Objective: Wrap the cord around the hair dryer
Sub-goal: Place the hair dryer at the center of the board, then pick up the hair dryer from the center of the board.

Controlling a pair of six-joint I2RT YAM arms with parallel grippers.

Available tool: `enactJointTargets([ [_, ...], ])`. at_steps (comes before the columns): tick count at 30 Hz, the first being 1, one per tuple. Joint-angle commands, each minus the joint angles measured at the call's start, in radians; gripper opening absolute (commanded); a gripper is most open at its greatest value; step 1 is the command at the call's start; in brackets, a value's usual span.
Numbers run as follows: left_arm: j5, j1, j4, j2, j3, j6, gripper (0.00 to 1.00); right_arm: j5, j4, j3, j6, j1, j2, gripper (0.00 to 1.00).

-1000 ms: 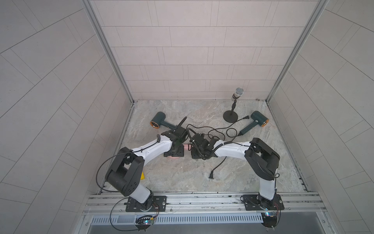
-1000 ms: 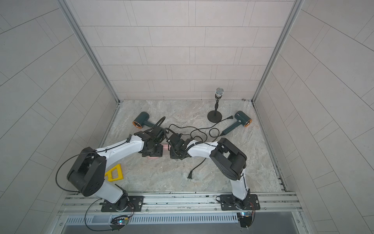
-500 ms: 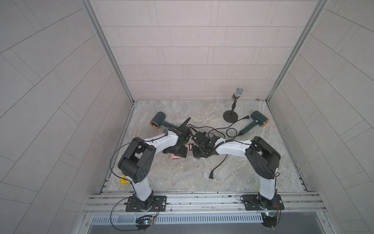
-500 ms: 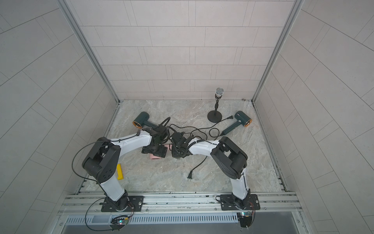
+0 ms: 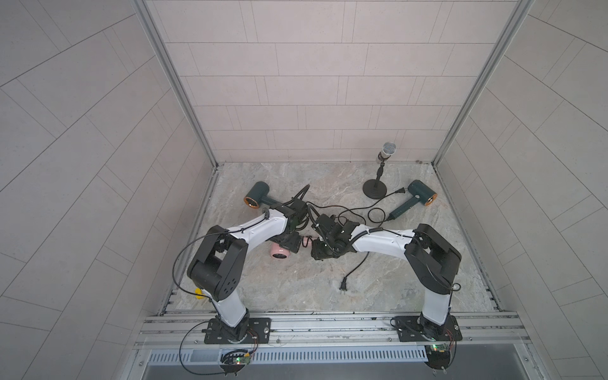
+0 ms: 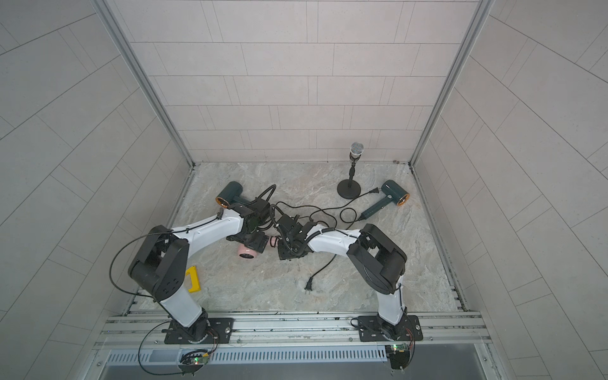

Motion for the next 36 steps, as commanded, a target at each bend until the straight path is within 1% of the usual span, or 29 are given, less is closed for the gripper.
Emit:
enactJointTargets([
  [1, -0.014, 0.003, -0.045, -0.047, 0.041, 0.04, 1.0, -0.016, -0.053, -0.008, 0.003, 0.002, -0.091, 0.52],
  [5, -0.003, 0.003, -0.064, -0.09, 0.068, 0.042, 1.0, -0.041, -0.09, -0.009, -0.009, 0.001, -0.167, 0.54],
  [8, -0.008, 0.012, -0.089, -0.127, 0.121, 0.057, 1.0, -0.065, -0.127, -0.024, -0.028, -0.018, -0.236, 0.54],
  [11, -0.004, 0.06, -0.143, -0.136, 0.222, 0.105, 1.0, -0.078, -0.167, -0.042, -0.072, -0.059, -0.303, 0.54],
  [14, 0.007, 0.137, -0.17, -0.1, 0.328, 0.193, 1.0, -0.075, -0.194, -0.064, -0.155, -0.106, -0.362, 0.54],
  [18, 0.037, 0.258, -0.177, 0.017, 0.471, 0.285, 1.0, -0.111, -0.246, -0.09, -0.22, -0.188, -0.409, 0.55],
  [22, 0.121, 0.362, -0.155, 0.174, 0.606, 0.325, 1.0, -0.111, -0.258, -0.138, -0.244, -0.218, -0.463, 0.56],
  [28, 0.09, 0.401, -0.132, 0.383, 0.798, 0.406, 1.0, -0.103, -0.27, -0.202, -0.267, -0.226, -0.503, 0.56],
  [34, 0.147, 0.461, -0.145, 0.527, 0.952, 0.419, 1.0, -0.086, -0.272, -0.253, -0.278, -0.238, -0.528, 0.55],
  [36, 0.14, 0.465, -0.159, 0.584, 1.013, 0.442, 1.0, -0.089, -0.281, -0.255, -0.287, -0.244, -0.523, 0.56],
])
